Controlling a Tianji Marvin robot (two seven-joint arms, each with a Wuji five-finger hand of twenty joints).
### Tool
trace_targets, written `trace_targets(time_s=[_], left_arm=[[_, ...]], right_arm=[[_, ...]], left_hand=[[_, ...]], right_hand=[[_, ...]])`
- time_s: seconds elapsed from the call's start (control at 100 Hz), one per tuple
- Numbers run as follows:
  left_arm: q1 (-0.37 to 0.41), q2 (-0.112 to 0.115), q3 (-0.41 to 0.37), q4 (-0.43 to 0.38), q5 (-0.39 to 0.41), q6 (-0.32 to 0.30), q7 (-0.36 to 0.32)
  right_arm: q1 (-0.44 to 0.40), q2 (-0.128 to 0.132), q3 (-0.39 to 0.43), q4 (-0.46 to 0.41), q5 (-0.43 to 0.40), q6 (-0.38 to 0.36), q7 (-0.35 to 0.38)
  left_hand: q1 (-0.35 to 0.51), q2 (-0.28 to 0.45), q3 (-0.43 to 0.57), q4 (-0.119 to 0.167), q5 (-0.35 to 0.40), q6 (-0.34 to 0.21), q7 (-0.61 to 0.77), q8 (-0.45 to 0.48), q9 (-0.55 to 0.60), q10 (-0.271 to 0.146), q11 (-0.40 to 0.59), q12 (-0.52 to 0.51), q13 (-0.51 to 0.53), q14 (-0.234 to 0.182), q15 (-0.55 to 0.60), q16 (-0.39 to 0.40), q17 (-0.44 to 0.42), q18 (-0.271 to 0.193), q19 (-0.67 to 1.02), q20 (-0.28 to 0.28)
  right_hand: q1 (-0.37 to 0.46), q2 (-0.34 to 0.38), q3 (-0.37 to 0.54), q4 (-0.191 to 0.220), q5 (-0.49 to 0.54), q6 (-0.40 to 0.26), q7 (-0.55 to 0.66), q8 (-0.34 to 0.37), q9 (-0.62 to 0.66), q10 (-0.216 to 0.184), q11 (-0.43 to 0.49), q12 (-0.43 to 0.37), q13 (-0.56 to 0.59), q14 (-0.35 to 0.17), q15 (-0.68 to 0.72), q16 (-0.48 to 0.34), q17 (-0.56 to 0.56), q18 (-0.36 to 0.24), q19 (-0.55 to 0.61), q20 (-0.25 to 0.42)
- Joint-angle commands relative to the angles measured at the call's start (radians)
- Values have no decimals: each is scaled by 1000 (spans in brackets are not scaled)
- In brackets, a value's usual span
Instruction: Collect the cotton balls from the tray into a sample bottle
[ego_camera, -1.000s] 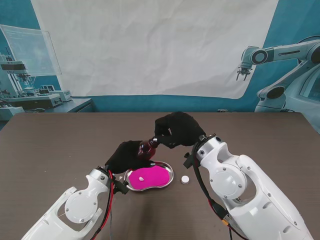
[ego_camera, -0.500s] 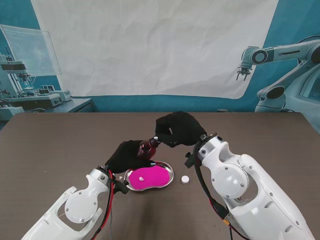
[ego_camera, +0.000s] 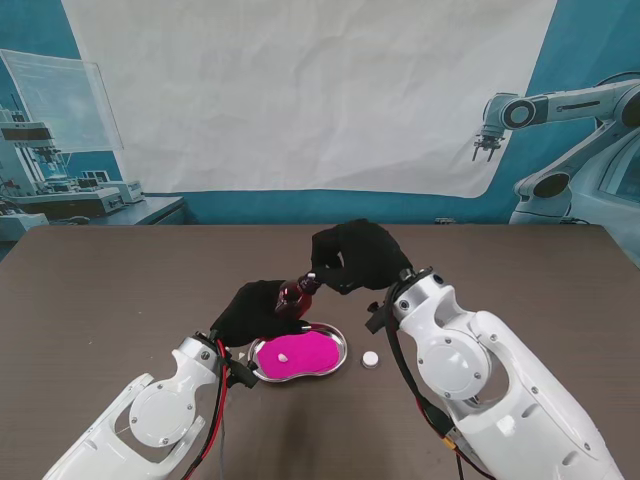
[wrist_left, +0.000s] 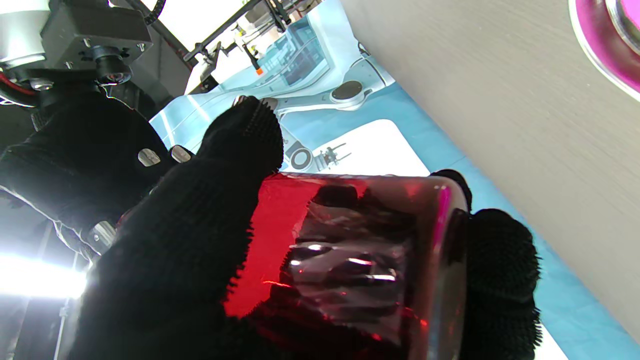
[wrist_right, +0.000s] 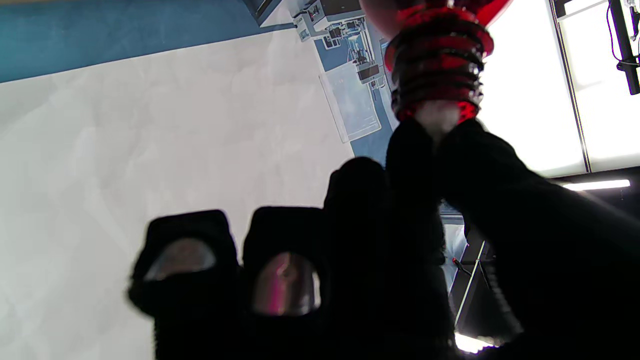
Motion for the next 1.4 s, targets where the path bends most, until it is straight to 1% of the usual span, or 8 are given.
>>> trace_targets(time_s=[0.0, 0.17, 0.75, 0.88, 0.97, 1.18, 1.23, 1.39], left_arm=[[2, -5, 3, -17, -4, -8, -20], [4, -5, 1, -18, -4, -9, -19], [0, -6, 7, -14, -11, -17, -17], [0, -6, 8, -13, -11, -16, -17], [1, -7, 9, -14, -11, -13, -16], [-1, -8, 11, -14, -11, -8, -14], [-1, -8, 11, -14, -11, -8, -13], [-3, -9, 12, -13, -11, -9, -9]], right_arm=[[-2, -8, -5, 12, -6, 3, 11], [-3, -9, -4, 12, -8, 9, 8], [-15, -9, 3, 8, 32, 24, 26], [-17, -11, 10, 3, 57, 36, 29], [-18, -11, 14, 0, 66, 40, 33], [-25, -11, 21, -5, 73, 35, 35], [-26, -10, 22, -5, 74, 31, 37], [-29, -11, 18, -1, 74, 23, 31]], left_hand=[[276, 464, 359, 15, 158, -149, 189, 22, 56, -39, 14, 13, 29, 17, 68, 27, -12, -97, 88, 36], [276, 464, 359, 15, 158, -150, 190, 23, 56, -38, 14, 13, 30, 16, 68, 27, -12, -97, 88, 36], [275, 463, 359, 16, 161, -148, 189, 22, 58, -38, 13, 11, 28, 20, 65, 27, -12, -97, 88, 36], [276, 462, 360, 16, 161, -148, 188, 22, 57, -38, 12, 11, 28, 21, 65, 27, -12, -97, 88, 36], [276, 463, 359, 15, 160, -148, 187, 22, 57, -38, 12, 12, 28, 19, 64, 27, -12, -97, 88, 36], [276, 463, 359, 15, 160, -147, 186, 22, 58, -38, 11, 12, 28, 21, 64, 27, -12, -97, 88, 36], [276, 464, 359, 16, 160, -148, 186, 22, 57, -38, 11, 12, 28, 20, 64, 27, -12, -97, 88, 36], [276, 463, 359, 16, 160, -148, 186, 22, 57, -38, 11, 12, 28, 18, 64, 28, -12, -97, 88, 36]], right_hand=[[3, -51, -9, -17, -9, 75, -64, -64, 28, 7, -5, -10, 29, -8, 25, -1, 24, 14, 42, 9], [-47, -66, -22, -33, 11, 74, -83, -61, 27, 9, -10, -18, 28, -1, 20, -2, 24, 18, 41, 8], [-131, 127, -56, 21, 22, 97, -163, 4, 5, 19, -10, -21, 28, 9, -2, -10, 10, 15, 36, 12], [-179, 189, -79, 73, 45, 114, -233, 67, 3, 32, -11, -23, 27, 22, -5, -11, 1, 20, 35, 18], [-236, 239, -107, 178, 66, 123, -315, 209, -2, 34, -13, -22, 27, 23, -7, -12, -2, 21, 34, 19], [-221, 236, -111, 180, 69, 126, -321, 229, 1, 39, -12, -22, 27, 29, -6, -13, -5, 21, 38, 21], [-195, 210, -97, 116, 65, 119, -305, 189, 3, 36, -11, -22, 27, 28, -4, -12, -4, 22, 38, 18], [-186, 197, -91, 94, 60, 117, -280, 158, 6, 33, -11, -22, 27, 24, -2, -11, 0, 22, 39, 16]])
